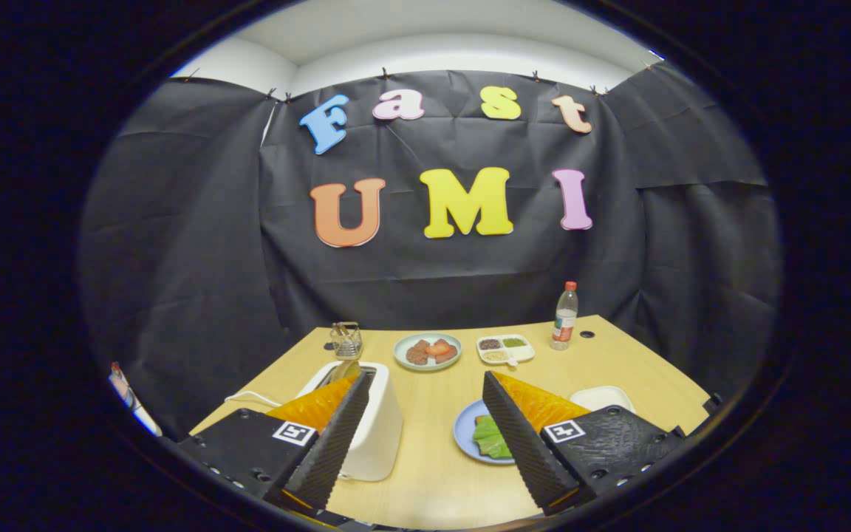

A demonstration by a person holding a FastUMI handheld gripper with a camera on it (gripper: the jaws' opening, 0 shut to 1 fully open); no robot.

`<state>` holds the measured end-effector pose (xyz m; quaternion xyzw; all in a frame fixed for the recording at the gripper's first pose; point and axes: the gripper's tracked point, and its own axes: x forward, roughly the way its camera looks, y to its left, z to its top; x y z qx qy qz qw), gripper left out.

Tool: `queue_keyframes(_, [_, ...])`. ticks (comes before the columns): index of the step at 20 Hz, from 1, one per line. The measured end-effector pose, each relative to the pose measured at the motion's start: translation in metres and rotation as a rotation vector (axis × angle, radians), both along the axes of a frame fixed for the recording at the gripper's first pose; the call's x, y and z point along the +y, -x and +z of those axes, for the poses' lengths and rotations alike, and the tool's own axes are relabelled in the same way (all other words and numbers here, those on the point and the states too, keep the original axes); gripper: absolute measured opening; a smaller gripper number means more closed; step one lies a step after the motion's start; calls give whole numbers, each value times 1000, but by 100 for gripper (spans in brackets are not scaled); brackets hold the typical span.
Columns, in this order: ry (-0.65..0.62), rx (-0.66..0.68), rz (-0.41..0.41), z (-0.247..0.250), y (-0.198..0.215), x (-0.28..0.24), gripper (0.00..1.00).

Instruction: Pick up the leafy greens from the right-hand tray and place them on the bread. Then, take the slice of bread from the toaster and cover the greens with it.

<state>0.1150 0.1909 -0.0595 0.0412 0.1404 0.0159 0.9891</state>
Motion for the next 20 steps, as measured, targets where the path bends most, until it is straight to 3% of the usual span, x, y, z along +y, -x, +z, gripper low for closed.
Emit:
queue_keyframes(12, [41, 185, 47, -69, -82, 81, 96])
queue_keyframes(17, [52, 250, 70, -88, -100, 98, 91])
queue_keyframes(20, [44, 275, 84, -96, -104, 102, 40])
